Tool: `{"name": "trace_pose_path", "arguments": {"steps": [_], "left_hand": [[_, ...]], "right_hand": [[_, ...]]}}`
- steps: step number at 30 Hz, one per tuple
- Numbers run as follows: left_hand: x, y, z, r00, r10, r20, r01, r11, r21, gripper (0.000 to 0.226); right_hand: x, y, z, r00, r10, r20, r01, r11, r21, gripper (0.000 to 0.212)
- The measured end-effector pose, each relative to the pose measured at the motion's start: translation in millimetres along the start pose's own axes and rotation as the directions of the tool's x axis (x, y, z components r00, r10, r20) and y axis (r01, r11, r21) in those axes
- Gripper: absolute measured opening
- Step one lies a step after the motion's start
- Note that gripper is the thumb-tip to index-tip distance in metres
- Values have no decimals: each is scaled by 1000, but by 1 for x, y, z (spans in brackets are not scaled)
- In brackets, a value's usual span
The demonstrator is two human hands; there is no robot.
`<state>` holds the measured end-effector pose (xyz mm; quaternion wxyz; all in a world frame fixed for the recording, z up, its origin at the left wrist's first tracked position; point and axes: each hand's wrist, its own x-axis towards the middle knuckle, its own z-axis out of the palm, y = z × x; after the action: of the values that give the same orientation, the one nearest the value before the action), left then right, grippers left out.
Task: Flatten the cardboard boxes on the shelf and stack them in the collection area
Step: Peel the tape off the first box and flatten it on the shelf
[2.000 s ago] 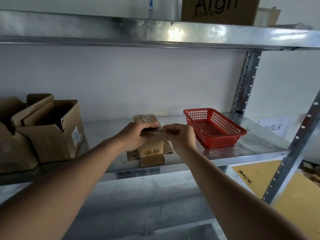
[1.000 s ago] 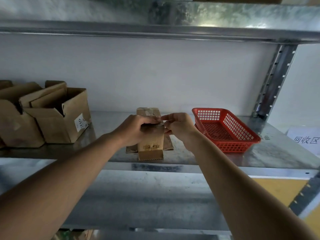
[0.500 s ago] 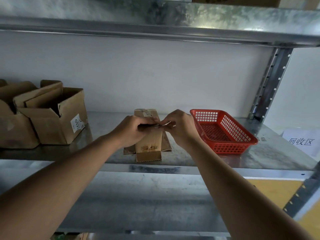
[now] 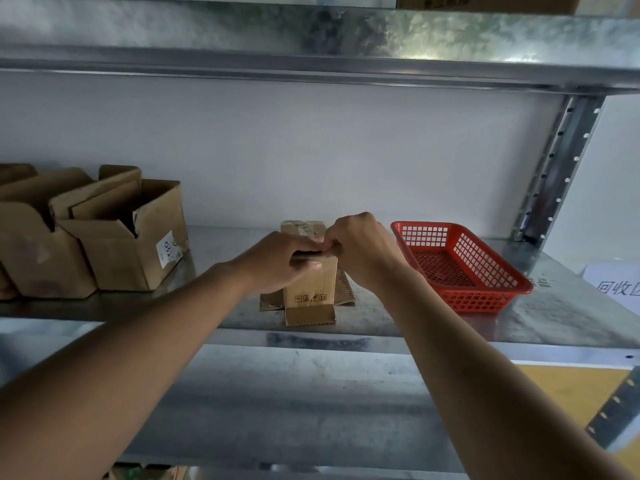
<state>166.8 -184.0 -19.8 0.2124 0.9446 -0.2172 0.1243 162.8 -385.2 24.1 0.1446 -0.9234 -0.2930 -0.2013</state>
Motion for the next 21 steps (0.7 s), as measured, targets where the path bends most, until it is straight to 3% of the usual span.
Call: {"name": "trace_pose_path", "arguments": {"steps": [3,8,12,16,18,21], "left_hand": [[2,0,4,1000,4,-16,-4,1000,-10,48],[7,6,7,997,63,-38,-62,998,23,48],[15,19,8,997,61,-51,-61,998,-7,32],[21,10,-8,999,-29,17,31,982,-185,34],[22,6,-12,999,-25,28,30,977,-210,33],[21,7,-10,1000,-9,-3,7,960,-281,36]], "right_hand": [[-2,5,4,998,23,-57,-16,993,117,21],[-14,14,20,967,239,-92,-169,865,472,7],[-17,18,30,891,454,13,-312,591,744,7],[-24,20,33,860,509,46,-271,378,885,18],[-24,22,32,865,501,32,-261,395,881,28],[-19,22,30,892,453,-8,-293,591,752,10]]}}
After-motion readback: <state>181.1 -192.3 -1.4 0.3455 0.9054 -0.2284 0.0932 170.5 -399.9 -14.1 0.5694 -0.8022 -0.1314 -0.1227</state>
